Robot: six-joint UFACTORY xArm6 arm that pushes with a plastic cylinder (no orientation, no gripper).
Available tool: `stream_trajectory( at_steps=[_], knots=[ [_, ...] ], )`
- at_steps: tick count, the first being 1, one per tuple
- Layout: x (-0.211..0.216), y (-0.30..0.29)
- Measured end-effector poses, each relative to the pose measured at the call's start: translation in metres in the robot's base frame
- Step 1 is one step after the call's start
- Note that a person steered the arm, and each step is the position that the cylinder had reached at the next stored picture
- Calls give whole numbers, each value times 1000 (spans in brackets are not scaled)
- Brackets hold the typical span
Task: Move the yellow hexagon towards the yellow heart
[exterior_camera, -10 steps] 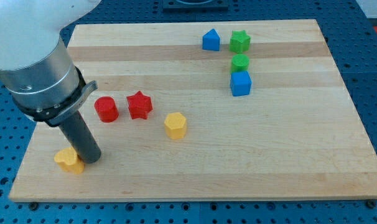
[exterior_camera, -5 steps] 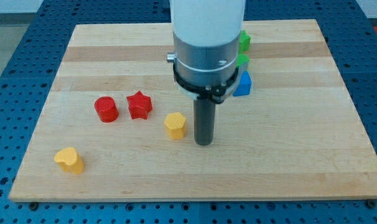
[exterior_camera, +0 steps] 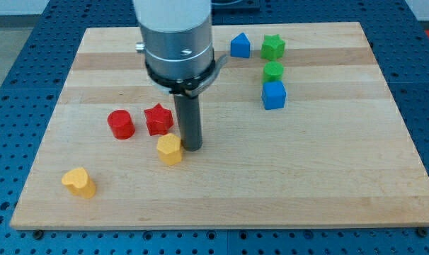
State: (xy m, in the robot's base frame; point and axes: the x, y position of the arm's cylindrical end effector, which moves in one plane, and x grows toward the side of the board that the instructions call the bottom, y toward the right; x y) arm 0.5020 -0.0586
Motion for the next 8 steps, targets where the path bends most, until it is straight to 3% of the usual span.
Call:
stream_trajectory(
  at_steps=[2,8],
  knots=[
    [23,-22],
    [21,-101]
  ],
)
